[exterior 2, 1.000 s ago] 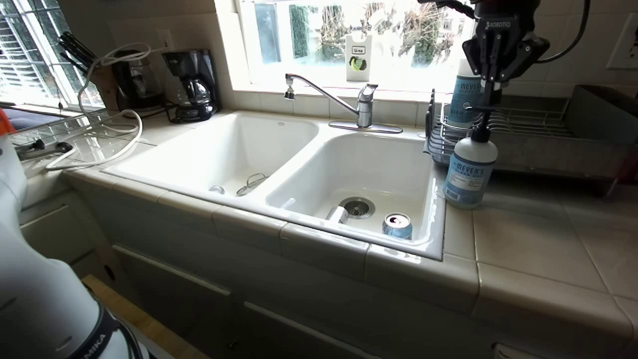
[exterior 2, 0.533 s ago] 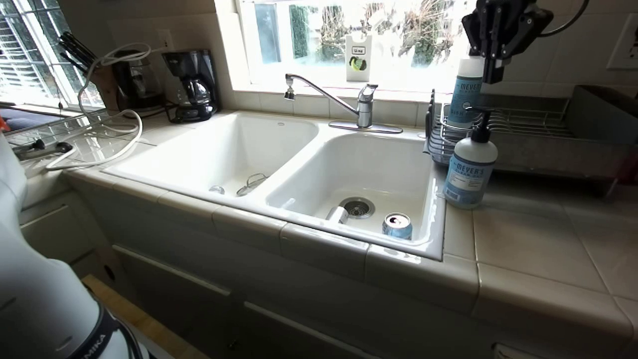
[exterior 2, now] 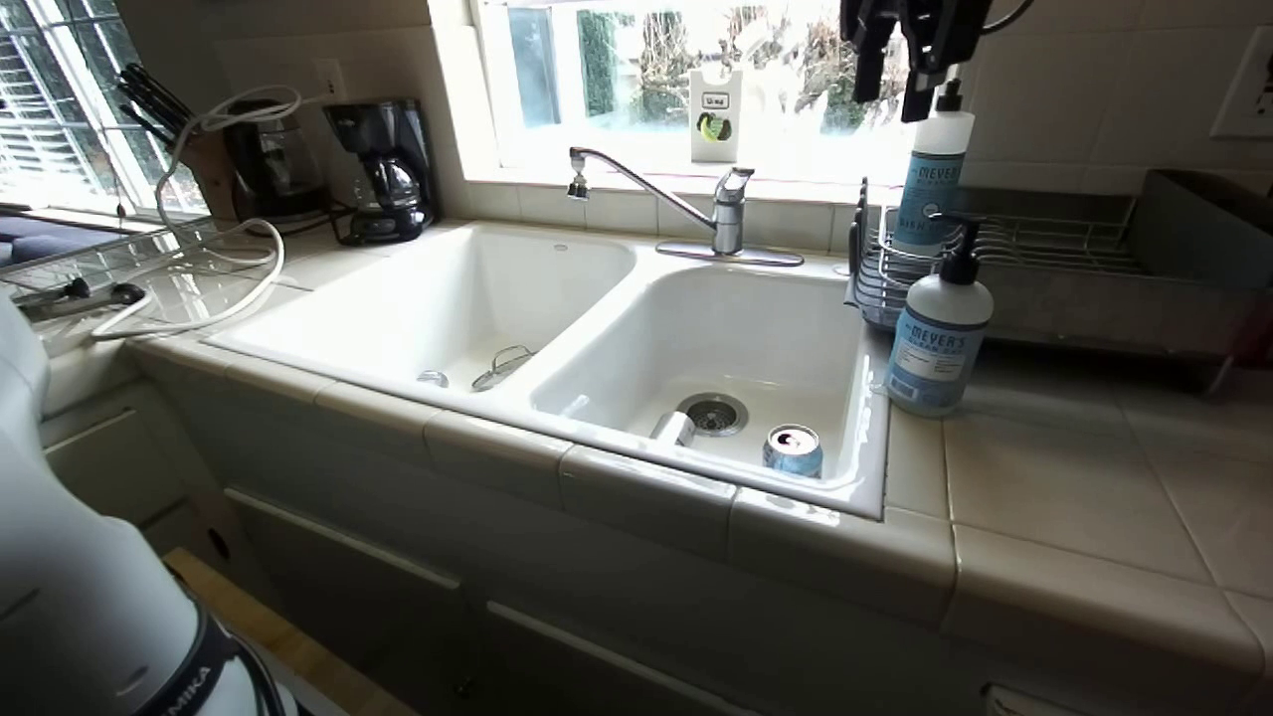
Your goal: Push down on the bottle
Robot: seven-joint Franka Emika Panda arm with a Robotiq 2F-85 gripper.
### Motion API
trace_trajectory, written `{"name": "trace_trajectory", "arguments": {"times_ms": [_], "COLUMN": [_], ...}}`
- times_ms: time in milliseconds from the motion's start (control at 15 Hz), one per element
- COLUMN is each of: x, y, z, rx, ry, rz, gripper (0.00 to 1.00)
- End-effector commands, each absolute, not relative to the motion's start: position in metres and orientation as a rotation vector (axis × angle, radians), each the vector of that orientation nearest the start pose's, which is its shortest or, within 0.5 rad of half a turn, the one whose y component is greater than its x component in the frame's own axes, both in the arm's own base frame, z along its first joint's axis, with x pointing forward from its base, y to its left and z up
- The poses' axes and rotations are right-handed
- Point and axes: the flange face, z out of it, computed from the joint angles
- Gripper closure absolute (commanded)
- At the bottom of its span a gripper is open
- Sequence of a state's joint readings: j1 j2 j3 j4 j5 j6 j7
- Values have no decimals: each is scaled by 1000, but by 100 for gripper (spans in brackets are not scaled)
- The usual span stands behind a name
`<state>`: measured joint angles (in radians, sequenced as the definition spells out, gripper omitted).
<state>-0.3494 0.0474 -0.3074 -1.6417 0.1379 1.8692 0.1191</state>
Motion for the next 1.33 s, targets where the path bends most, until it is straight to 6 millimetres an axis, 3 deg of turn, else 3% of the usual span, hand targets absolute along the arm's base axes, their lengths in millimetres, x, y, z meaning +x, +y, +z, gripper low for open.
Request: {"name": "trace_trajectory", "arguments": {"times_ms": [0,200,400,467,1267], "x": [473,475,475,483,483], "y": [-315,-296,-282,-295,-294], "z": [601,606,609,611,612], "rx": [-2793,-2809,-2758,-2786,-2784], "ry": [1179,1194,1335,1254,1263], "rz": [-322,-344,-331,-323,-325], "gripper": [1,0,0,0,0]}}
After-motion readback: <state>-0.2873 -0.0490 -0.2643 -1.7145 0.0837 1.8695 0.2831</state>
